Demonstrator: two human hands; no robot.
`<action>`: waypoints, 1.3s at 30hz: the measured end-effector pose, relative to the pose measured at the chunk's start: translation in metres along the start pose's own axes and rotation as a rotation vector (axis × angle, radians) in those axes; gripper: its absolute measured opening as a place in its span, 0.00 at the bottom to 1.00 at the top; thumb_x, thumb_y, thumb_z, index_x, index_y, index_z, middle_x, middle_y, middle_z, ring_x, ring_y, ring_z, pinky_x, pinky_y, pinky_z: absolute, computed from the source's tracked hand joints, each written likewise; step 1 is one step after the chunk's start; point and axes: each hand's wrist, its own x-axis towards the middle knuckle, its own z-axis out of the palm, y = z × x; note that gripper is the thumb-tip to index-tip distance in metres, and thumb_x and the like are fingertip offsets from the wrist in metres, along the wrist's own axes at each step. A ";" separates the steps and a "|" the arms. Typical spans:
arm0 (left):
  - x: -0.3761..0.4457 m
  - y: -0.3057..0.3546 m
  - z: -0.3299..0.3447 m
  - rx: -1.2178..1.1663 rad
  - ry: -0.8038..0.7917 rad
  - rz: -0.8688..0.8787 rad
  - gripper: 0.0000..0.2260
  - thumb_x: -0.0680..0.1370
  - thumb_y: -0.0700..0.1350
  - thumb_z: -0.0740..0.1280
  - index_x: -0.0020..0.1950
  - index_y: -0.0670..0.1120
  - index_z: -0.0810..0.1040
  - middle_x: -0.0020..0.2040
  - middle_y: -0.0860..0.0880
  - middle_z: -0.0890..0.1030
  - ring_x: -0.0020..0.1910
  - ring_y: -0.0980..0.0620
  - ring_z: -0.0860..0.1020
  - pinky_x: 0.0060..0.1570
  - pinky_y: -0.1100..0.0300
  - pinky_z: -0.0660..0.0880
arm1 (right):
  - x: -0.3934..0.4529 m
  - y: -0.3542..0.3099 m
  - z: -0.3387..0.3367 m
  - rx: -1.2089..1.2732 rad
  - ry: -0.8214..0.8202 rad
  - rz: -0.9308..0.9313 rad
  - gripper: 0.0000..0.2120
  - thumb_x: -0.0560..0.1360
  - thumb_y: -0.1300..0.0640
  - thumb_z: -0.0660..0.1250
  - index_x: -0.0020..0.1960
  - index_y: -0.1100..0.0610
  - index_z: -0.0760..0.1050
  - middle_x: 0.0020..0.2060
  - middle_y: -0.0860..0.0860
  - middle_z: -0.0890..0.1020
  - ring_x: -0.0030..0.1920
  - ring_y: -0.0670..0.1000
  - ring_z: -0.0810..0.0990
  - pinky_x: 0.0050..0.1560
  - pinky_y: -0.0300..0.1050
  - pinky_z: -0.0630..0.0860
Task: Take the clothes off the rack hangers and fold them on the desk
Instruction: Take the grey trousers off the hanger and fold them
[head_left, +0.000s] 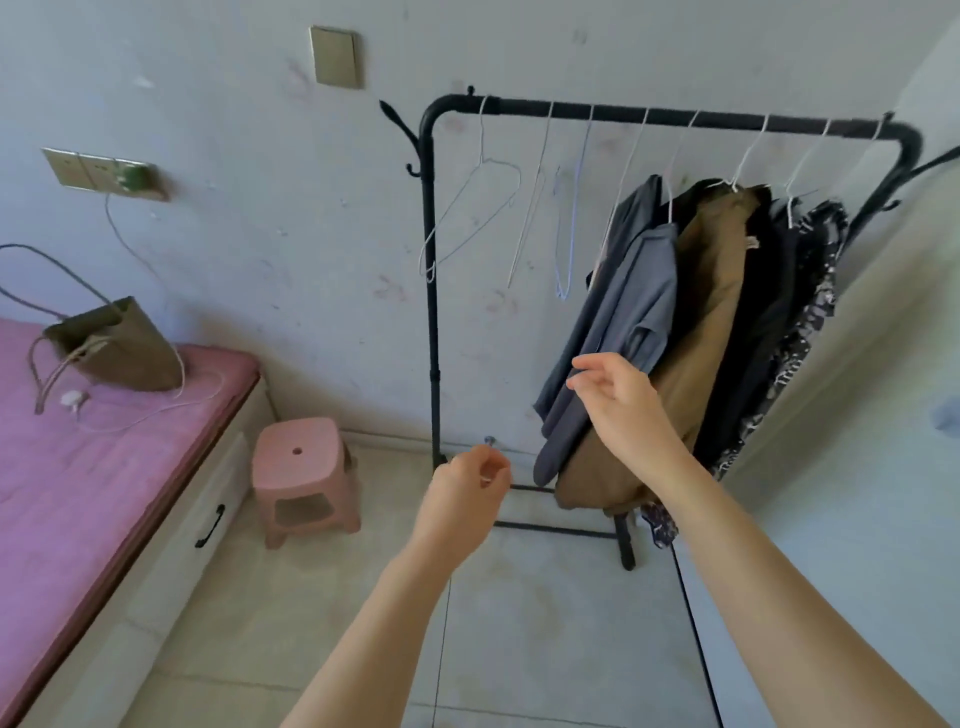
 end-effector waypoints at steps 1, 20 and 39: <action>0.015 0.011 0.001 0.004 -0.019 0.014 0.05 0.80 0.48 0.64 0.53 0.51 0.78 0.43 0.59 0.79 0.42 0.56 0.80 0.36 0.66 0.75 | 0.015 -0.003 -0.008 -0.003 0.023 0.006 0.13 0.80 0.53 0.60 0.63 0.53 0.73 0.54 0.48 0.80 0.50 0.43 0.76 0.48 0.36 0.72; 0.270 0.194 0.129 0.045 -0.151 0.258 0.17 0.82 0.48 0.59 0.70 0.46 0.65 0.46 0.49 0.75 0.40 0.52 0.74 0.38 0.60 0.71 | 0.303 0.041 -0.136 0.166 0.330 0.160 0.09 0.73 0.65 0.56 0.37 0.56 0.63 0.30 0.52 0.59 0.32 0.51 0.58 0.35 0.44 0.56; 0.343 0.211 0.144 0.113 -0.442 0.276 0.20 0.82 0.42 0.55 0.74 0.41 0.61 0.47 0.52 0.74 0.41 0.57 0.71 0.42 0.62 0.67 | 0.391 0.048 -0.146 0.848 0.141 0.515 0.07 0.80 0.65 0.56 0.48 0.58 0.72 0.28 0.50 0.65 0.26 0.46 0.60 0.29 0.39 0.60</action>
